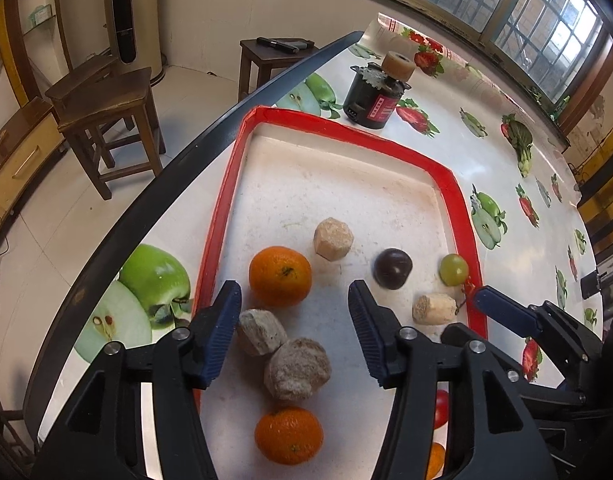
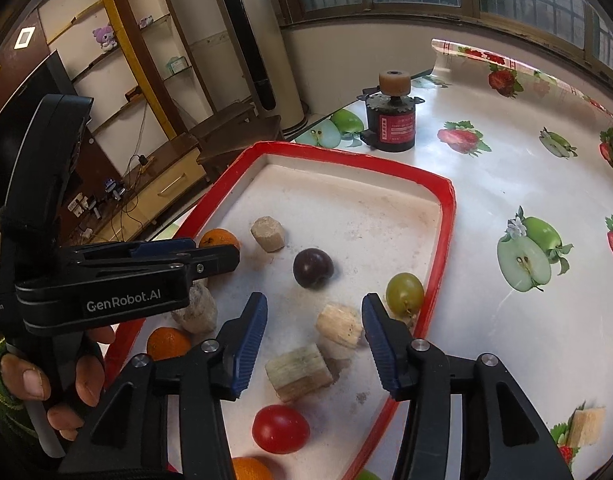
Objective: Organize fruits
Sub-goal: 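Open the left tool to drop the orange while the right tool releases the plum, then withdraw both open tools from the tray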
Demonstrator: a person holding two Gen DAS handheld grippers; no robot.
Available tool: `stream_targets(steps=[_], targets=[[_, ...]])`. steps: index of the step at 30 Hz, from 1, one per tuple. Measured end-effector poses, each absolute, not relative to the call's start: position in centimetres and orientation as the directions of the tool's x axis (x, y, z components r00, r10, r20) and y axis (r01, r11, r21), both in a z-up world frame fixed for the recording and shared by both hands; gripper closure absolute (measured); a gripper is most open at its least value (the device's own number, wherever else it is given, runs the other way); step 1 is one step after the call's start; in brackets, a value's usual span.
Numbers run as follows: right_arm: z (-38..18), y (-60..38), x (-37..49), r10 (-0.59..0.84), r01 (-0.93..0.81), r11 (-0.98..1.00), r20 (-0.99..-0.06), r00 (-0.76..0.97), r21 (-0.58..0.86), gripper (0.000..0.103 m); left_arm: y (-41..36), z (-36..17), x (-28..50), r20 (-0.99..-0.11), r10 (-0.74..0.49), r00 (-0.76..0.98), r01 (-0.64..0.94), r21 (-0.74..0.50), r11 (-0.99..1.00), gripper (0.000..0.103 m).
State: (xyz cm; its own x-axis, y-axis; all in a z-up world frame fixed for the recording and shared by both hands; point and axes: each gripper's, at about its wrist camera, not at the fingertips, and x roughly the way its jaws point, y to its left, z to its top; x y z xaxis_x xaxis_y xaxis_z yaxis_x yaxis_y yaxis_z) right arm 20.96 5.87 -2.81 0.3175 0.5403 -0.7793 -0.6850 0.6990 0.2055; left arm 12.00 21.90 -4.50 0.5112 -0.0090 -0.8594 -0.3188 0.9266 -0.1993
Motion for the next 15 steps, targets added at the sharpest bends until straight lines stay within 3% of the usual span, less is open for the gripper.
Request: stream_targets(steps=[15], targets=[[-1.2,-0.7,18.0,0.533,-0.625,0.750,-0.756,0.381,0.214,0.046,18.2,-2.1,8.9,-0.817,-0.042,0.576,-0.255,-0.227,0.940,0.048]])
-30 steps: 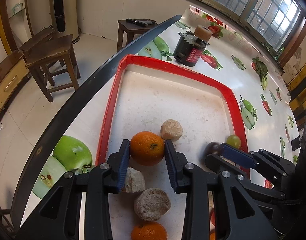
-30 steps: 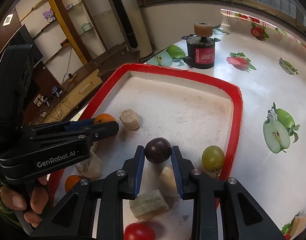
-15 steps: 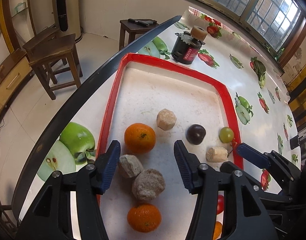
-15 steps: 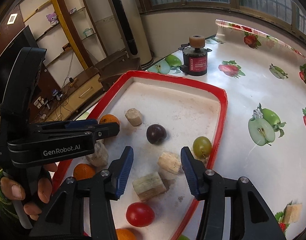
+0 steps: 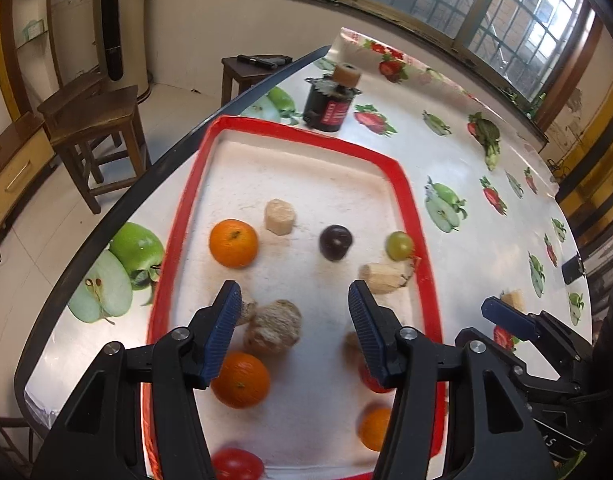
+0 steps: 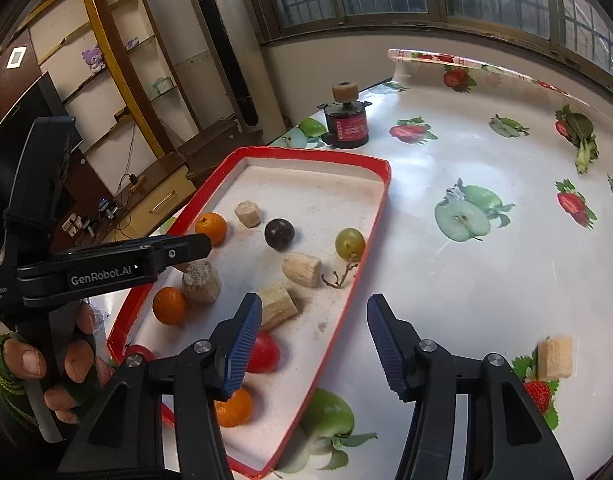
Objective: Organize fruits
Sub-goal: 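Withdraw both open tools from the tray, then grasp an orange at the tray rim with the left tool while the right tool grasps the beige bread cube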
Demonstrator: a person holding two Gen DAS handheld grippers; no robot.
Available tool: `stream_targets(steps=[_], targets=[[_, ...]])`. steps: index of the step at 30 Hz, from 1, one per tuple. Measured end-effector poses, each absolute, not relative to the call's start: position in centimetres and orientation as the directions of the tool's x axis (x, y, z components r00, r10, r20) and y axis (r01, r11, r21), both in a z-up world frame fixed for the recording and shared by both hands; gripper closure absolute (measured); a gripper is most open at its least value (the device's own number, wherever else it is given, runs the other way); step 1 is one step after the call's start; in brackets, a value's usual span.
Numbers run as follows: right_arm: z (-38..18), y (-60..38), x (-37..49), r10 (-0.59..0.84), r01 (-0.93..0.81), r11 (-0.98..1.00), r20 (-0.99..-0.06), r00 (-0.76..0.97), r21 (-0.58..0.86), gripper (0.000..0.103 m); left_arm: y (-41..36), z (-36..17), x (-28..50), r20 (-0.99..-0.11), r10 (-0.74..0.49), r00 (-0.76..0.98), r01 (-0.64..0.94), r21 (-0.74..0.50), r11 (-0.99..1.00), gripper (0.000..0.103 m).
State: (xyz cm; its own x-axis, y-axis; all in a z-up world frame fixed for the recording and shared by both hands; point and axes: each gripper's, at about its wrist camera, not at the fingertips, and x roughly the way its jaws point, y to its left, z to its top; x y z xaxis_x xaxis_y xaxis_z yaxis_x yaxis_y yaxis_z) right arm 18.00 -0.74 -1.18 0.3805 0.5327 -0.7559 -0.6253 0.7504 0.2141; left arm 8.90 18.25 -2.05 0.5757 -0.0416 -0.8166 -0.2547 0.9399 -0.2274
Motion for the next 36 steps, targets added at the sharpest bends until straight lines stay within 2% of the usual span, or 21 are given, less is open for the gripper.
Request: stream_targets(steps=[7,10,25,36], targets=[[-1.3,-4.7,17.2,0.506,-0.573,0.790,-0.760,0.408,0.219,0.046,15.3,-1.1,8.4,-0.810,-0.067,0.583,-0.204,-0.226,0.953,0.048],[-1.3,-6.5,16.6,0.488,-0.549,0.809,-0.762,0.425,0.211,0.040,14.2,-1.1,8.2,-0.810,-0.073,0.582,-0.188,-0.221,0.957,0.048],[-2.4,-13.4,15.1,0.430,-0.456,0.865,-0.777,0.461,0.208,0.040,9.5,-2.3,5.6,-0.831,-0.125,0.542,-0.092,-0.207,0.974,0.048],[-4.1,-14.7,16.7,0.376,-0.405,0.896,-0.793,0.479,0.180,0.040,9.7,-4.8,2.9,-0.856,-0.110,0.505,-0.069,-0.168,0.983,0.048]])
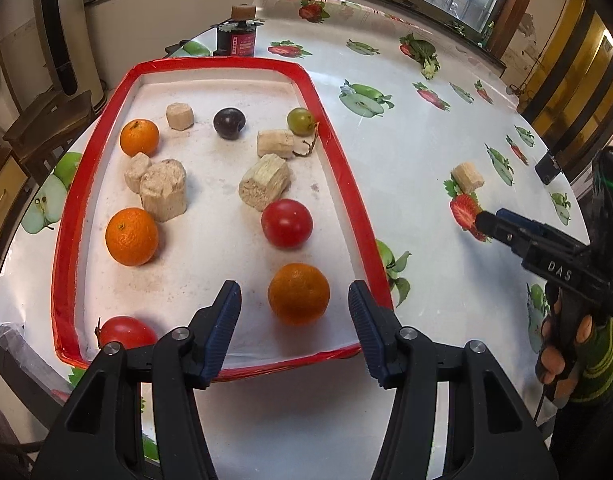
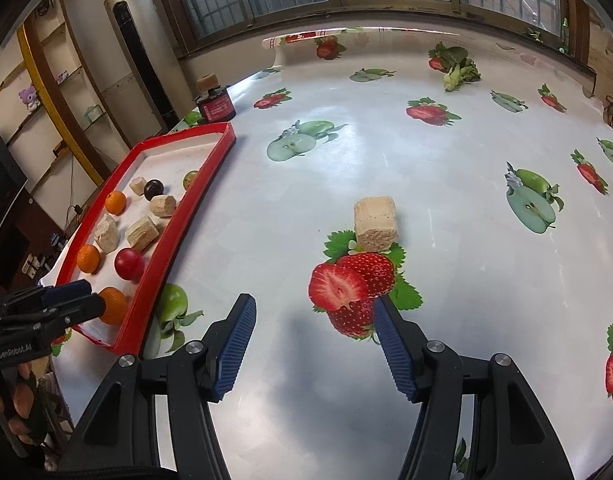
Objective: Organize fruits
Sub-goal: 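Grasp an orange at the tray rim with the left tool while the right tool grasps the beige bread cube, then carry the orange and the bread cube over the red tray with both tools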
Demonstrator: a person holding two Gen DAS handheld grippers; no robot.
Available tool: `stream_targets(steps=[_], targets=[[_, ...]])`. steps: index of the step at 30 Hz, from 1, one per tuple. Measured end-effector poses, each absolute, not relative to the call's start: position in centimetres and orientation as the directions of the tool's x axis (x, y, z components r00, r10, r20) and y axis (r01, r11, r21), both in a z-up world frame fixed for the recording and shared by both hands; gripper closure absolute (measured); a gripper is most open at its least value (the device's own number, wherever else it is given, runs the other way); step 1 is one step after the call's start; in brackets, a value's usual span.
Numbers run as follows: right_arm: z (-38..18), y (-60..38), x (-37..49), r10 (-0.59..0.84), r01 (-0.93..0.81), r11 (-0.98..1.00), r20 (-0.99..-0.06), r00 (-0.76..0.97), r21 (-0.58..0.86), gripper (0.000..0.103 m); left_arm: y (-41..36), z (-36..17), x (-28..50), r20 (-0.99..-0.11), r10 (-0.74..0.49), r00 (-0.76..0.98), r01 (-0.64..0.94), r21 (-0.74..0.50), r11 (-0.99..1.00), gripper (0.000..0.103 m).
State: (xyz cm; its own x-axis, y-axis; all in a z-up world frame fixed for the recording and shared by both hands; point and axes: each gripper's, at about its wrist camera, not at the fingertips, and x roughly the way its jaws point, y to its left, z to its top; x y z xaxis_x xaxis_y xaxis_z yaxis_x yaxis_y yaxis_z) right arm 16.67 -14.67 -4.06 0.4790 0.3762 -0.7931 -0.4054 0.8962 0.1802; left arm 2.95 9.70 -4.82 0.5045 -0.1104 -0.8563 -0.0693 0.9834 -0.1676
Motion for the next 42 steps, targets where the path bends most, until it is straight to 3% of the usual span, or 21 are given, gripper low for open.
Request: stream_targets(steps=[5,7,8,10,11,13,14,25,42], targets=[[-4.4,-14.7,18.8,0.346,-0.369,0.914,-0.793,0.501,0.165,0.040,9.4,-6.0,3.5,-0.868,-0.122,0.481,-0.051,-0.167,0.985,0.049],[-4.6,-14.6,20.0,0.333,-0.357,0.921,-0.794,0.508,0.157,0.040,9.2,-6.4,3.8,-0.870,-0.133,0.475,-0.039,-0.172,0.984,0.058],[-4.8,-14.5,20.6,0.325,-0.349,0.924,-0.797,0.509,0.154,0.040,9.2,-6.4,3.9,-0.868,-0.120,0.481,-0.038,-0.158,0.987,0.069],[-5.2,-14.3,21.7,0.318,-0.341,0.928,-0.800,0.508,0.152,0.041,9.1,-6.3,4.0,-0.869,-0.125,0.479,-0.033,-0.160,0.987,0.071],[-5.4,-14.1,22.2,0.308,-0.339,0.930,-0.805,0.508,0.142,0.044,9.2,-6.1,4.1,-0.866,-0.132,0.482,-0.033,-0.169,0.985,0.071],[-6.1,-13.8,23.1,0.289,-0.336,0.934,-0.818,0.498,0.125,0.073,9.1,-5.3,4.0,-0.857,-0.125,0.499,-0.029,-0.161,0.987,0.071],[-6.1,-13.9,23.3,0.295,-0.335,0.933,-0.814,0.501,0.131,0.075,9.0,-4.9,3.9,-0.851,-0.129,0.508,-0.023,-0.163,0.986,0.071],[-2.2,-13.5,18.6,0.421,-0.426,0.881,-0.754,0.504,0.207,0.076,6.4,-1.9,4.2,-0.814,-0.185,0.551,0.053,-0.187,0.981,0.071],[-0.3,-10.1,13.0,0.529,-0.546,0.800,-0.722,0.445,0.250,0.076,7.3,-1.5,2.8,-0.811,-0.176,0.557,0.022,-0.198,0.980,0.071]])
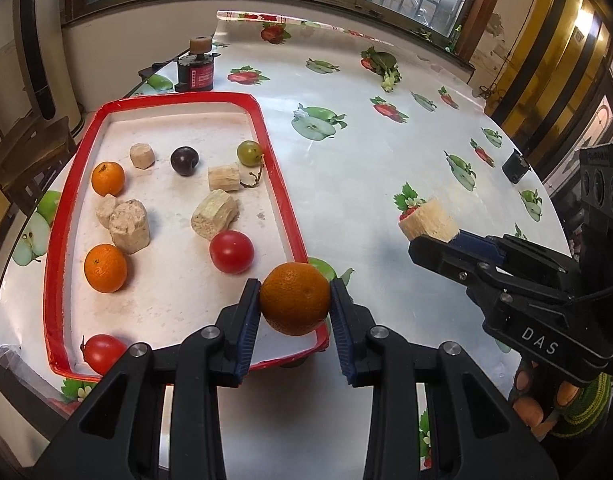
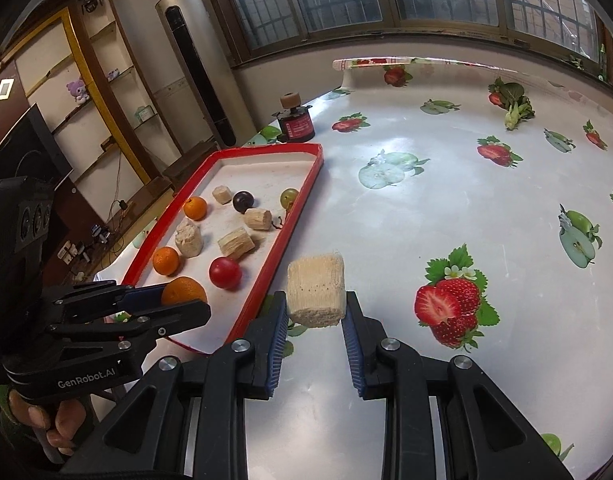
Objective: Organize fruits
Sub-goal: 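Carry the orange and the bread cube over the red tray with both tools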
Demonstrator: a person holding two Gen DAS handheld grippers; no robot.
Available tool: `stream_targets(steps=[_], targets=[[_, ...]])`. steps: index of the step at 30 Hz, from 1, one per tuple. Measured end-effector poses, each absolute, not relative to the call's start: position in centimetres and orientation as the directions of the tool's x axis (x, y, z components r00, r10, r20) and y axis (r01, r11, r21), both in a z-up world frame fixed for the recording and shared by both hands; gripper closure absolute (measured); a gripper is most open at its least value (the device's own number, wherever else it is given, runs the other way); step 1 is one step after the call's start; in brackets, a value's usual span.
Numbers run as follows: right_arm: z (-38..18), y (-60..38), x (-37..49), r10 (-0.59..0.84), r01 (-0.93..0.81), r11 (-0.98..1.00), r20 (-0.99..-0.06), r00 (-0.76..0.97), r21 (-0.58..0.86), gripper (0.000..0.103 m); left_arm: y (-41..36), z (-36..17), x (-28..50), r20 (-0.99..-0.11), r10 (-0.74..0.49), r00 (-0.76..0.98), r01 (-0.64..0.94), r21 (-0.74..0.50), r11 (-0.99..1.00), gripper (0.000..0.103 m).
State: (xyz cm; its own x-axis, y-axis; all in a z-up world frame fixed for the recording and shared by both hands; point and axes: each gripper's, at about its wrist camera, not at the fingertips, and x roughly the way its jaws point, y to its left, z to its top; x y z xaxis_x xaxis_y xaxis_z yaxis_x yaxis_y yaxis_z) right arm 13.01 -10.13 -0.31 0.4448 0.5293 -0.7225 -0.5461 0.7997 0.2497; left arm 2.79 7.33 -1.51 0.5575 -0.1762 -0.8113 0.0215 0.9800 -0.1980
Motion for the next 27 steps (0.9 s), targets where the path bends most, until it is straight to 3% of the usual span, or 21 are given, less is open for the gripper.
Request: stream_targets(steps=[27], targets=[[-0.5,-7.3,11.2,0.548,-0.598,0.764,-0.734,0.401,0.244,0.076,9.6,-1.1,1.6,-0.797,-0.164,0.581,-0.021,-0.216,0.976,0.071]])
